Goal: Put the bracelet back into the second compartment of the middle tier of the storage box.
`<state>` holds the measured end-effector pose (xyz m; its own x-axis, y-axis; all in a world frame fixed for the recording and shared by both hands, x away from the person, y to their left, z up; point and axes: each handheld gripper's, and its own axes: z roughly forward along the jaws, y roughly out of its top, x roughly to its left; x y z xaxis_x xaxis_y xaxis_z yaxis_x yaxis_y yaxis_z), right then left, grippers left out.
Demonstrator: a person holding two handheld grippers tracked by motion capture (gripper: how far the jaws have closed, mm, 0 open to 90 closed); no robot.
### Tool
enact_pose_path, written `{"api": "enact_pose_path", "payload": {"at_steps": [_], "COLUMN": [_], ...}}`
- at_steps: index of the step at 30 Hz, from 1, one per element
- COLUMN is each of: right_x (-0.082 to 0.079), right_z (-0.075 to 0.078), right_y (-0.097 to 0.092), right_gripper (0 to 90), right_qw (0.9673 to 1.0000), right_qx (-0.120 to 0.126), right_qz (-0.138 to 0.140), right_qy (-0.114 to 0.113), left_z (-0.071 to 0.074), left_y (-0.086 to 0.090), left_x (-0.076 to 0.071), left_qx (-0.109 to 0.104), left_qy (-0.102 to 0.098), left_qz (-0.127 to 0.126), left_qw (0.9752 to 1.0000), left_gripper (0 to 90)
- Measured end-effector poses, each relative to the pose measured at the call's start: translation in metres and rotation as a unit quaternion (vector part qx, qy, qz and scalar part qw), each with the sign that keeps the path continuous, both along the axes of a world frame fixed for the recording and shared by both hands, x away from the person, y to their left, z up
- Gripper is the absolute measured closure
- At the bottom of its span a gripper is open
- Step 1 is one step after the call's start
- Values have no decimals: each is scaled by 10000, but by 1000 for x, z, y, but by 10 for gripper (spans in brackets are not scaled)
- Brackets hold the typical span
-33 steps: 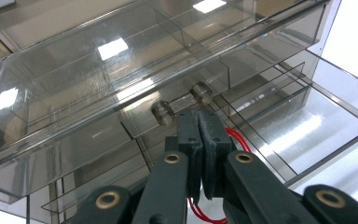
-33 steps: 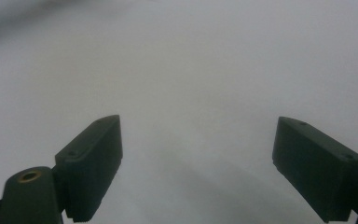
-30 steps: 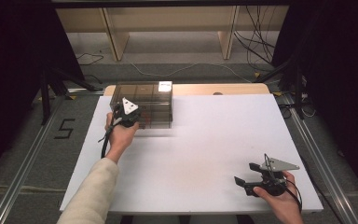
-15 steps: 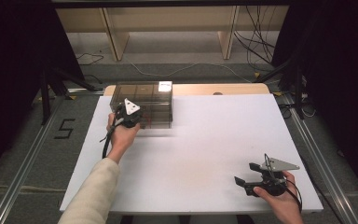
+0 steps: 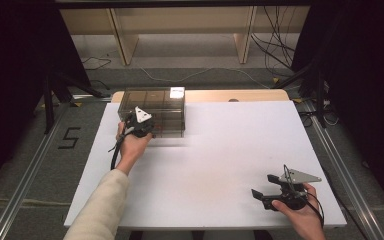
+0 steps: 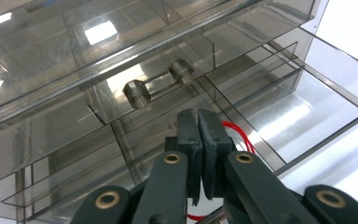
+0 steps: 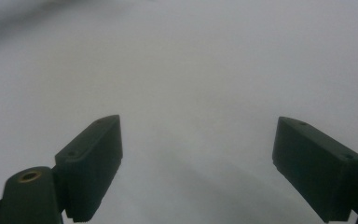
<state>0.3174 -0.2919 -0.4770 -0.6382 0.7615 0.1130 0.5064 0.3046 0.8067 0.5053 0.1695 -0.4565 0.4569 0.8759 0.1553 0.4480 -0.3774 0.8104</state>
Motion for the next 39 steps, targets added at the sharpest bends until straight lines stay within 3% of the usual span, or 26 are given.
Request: {"api": "enact_pose_path", "payload": {"at_steps": [9, 20, 26, 36, 39], "right_x": [0, 0, 0, 0, 0], "right_z": [0, 0, 0, 0, 0], "right_y": [0, 0, 0, 0, 0], "right_gripper": [168, 167, 168, 168, 168], "right_qw": [10000, 10000, 10000, 10000, 10000], "right_qx": [3, 4, 5, 5, 2], "right_qz": [9, -1, 2, 7, 7], "right_qy": [1, 15, 15, 8, 3], "left_z": [-4, -6, -5, 2, 7], "left_y": [0, 0, 1, 6, 8], "left_x": [2, 5, 4, 0, -2], "left_qx": [70, 80, 105, -49, -237], "left_qy": [187, 205, 184, 95, 63], "left_qz": [10, 48, 89, 178, 259], "left_qw": [9998, 9997, 9997, 9998, 9994], "left_gripper": [878, 867, 816, 750, 710]}}
